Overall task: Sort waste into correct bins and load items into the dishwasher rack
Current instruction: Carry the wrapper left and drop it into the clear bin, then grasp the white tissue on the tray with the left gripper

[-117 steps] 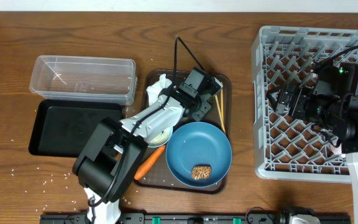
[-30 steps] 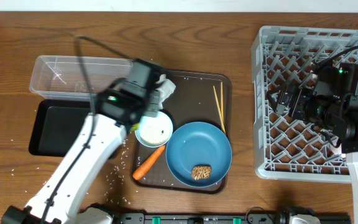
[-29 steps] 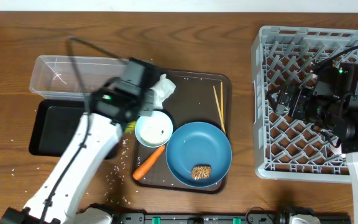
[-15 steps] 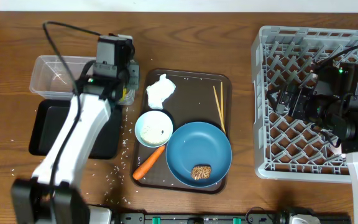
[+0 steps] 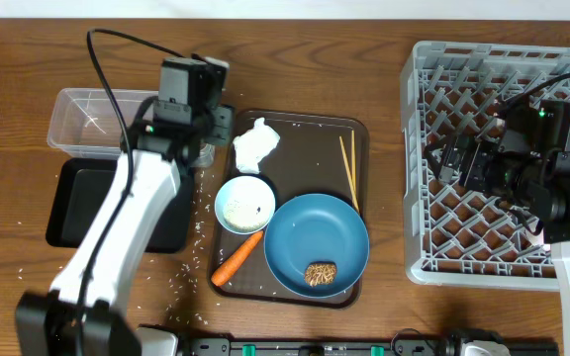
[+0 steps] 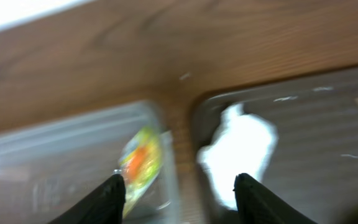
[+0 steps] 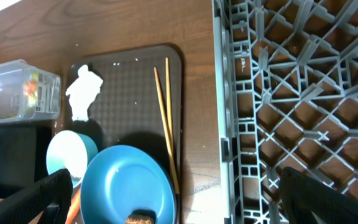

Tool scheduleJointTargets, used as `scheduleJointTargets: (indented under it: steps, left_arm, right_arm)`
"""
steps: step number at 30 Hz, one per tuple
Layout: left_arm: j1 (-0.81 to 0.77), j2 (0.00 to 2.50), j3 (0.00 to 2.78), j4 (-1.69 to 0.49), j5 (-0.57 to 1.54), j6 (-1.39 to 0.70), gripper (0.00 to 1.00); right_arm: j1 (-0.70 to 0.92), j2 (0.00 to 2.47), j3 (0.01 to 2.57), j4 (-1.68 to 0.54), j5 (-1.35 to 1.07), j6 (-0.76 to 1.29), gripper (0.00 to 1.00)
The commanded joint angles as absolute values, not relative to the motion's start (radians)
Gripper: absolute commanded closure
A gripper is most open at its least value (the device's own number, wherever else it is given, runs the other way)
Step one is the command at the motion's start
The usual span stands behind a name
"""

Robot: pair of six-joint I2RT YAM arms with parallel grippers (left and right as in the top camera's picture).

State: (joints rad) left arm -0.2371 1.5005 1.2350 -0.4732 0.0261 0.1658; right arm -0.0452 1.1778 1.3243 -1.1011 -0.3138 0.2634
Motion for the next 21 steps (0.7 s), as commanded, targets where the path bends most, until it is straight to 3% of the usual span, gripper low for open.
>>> scheduleJointTargets:
  steps: [1, 7, 13, 21]
  left_arm:
    - [-0.315, 1.495, 1.237, -0.495, 0.075, 0.195, 0.41]
    - [-0.392, 1.625, 1.19, -0.433, 0.03, 0.195, 0.41]
    - [-0.393, 1.804, 1.19, -0.281, 0.015, 0.208, 0.41]
    - [-0.393, 1.95, 1.19, -0.23, 0.014, 0.21, 0.41]
  right_arm:
    - [-0.032, 1.18, 1.327, -1.087, -0.31, 0.265, 0.01]
    - [-0.032, 1.18, 1.327, -1.074, -0.31, 0.265, 0.01]
    - [-0.032, 1.18, 1.327, -1.074, -0.31, 0.265, 0.01]
    - [-0.032, 1.18, 1.327, -1.07, -0.31, 0.265, 0.01]
